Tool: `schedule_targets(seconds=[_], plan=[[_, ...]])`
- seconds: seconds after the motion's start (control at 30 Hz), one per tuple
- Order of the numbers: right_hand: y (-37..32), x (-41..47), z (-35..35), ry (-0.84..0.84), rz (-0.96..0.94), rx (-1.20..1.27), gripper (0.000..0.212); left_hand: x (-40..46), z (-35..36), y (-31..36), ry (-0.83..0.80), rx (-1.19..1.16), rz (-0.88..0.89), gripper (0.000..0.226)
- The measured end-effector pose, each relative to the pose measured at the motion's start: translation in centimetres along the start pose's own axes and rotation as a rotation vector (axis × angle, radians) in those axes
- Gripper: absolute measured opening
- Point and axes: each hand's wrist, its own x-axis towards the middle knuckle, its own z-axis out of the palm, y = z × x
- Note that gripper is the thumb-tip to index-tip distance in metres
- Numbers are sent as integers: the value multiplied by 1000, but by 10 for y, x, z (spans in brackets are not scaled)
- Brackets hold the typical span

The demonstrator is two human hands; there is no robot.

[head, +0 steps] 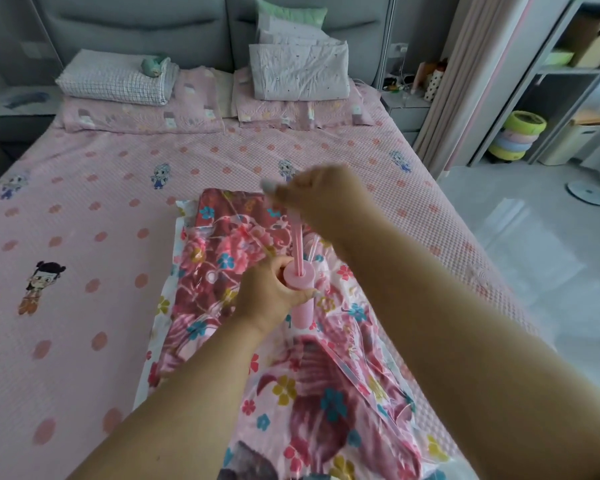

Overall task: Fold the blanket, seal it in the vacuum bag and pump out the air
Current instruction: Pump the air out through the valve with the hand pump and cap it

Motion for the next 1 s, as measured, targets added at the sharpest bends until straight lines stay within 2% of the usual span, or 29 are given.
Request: schedule_targets(seconds=[0.07, 0.1, 0.13, 0.23, 0.3, 0.33, 0.37, 0.43, 0.47, 0.5, 0.53, 0.57, 0.67, 0.7, 0.73, 0.77, 0.8, 0.83, 0.87, 0.9, 1.0], plan=[[34, -16, 19, -47, 168, -191, 37, -3, 1, 0, 1, 95, 28, 35], [42, -24, 25, -121, 263, -188, 39, -4, 1, 0, 0, 127, 33, 34], [42, -26, 23, -124, 263, -149, 38, -4, 0, 0, -2, 137, 32, 34], [8, -8, 2, 46, 89, 11, 36, -2, -2, -1, -19, 30, -3, 37], [-17, 1, -11, 70, -57, 184, 35, -2, -1, 0, -20, -3, -11, 37], [-14, 3, -13, 78, -105, 161, 34, -2, 1, 0, -14, 6, -6, 36], [-7, -2, -10, 96, -131, 35, 32, -3, 2, 1, -7, 30, 3, 36], [28, -17, 11, 159, -89, -313, 17, -5, 3, 1, -2, 122, 26, 35], [41, -26, 17, 118, 40, -308, 23, -6, 4, 1, -6, 161, 33, 34], [44, -34, 20, -15, 170, -253, 31, -7, 4, 2, -4, 174, 37, 33], [44, -32, 20, -48, 221, -124, 33, -7, 3, 2, 3, 151, 38, 33], [36, -23, 15, -8, 216, -63, 32, -6, 2, 2, 3, 103, 31, 34], [-6, -4, -9, 131, 16, 166, 30, -2, -1, 1, -7, -12, -8, 36], [-13, -6, -10, 103, -68, 134, 24, -2, 0, 2, -5, -15, -10, 37], [-7, -11, -7, 106, -67, 136, 16, -2, 1, 1, -1, 1, -8, 37], [4, -21, 0, 75, -27, -96, 19, -4, 3, 1, 5, 36, -2, 37], [24, -24, 10, 194, -22, -244, 23, -6, 4, -1, 12, 87, 7, 36], [30, -35, 18, 109, 74, -303, 20, -8, 5, -2, 21, 133, 13, 34], [42, -39, 21, 46, 56, -364, 19, -9, 5, -2, 27, 155, 20, 34], [36, -37, 20, -99, 120, -333, 25, -8, 4, -3, 29, 142, 23, 35], [0, -16, -1, 56, -1, -21, 27, -5, 3, -5, 14, 25, -8, 40]])
